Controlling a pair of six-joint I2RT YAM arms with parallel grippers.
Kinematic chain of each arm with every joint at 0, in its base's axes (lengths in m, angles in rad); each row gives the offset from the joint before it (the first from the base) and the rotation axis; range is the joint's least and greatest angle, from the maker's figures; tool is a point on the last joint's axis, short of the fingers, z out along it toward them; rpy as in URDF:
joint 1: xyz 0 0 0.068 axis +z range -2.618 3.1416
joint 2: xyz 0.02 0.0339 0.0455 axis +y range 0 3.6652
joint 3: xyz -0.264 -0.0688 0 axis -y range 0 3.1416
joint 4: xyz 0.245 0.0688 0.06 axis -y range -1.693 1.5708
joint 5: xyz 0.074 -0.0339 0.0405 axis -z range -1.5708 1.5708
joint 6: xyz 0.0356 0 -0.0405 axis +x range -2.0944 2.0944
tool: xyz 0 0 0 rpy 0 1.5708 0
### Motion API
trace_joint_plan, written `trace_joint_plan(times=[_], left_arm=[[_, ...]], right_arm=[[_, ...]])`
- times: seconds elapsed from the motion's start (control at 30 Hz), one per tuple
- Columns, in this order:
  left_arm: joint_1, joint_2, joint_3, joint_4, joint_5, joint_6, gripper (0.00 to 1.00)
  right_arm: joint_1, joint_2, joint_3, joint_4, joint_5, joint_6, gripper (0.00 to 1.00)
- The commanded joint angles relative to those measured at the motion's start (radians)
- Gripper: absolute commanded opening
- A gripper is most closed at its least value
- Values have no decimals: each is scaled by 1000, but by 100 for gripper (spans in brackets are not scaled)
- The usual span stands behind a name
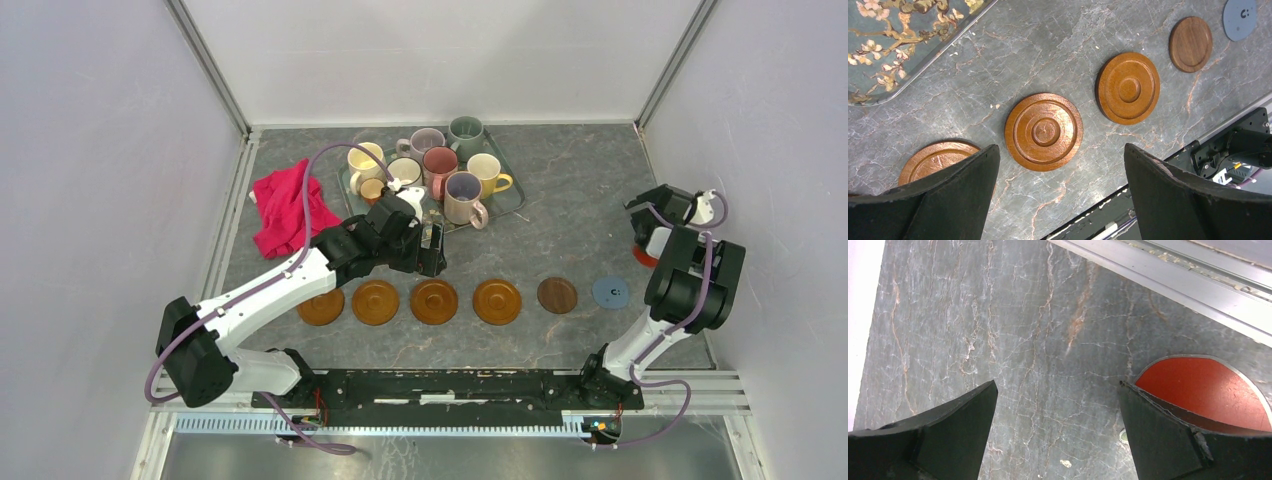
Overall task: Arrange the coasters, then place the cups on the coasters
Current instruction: Move the coaster to the corner of the board.
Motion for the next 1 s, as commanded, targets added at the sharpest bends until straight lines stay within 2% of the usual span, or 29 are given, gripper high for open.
trace_joint_plan(times=[0.0,0.7,0.97], left_arm=[[0,-7,39,-2,1,-27,100],[-1,-29,15,9,14,-38,100],[0,-33,12,15,15,-40,100]], right_arm=[[-13,-42,-79,-42,52,34,98],[-82,-292,-341,-88,129,113,98],[-82,-354,-263,-153,108,79,98]])
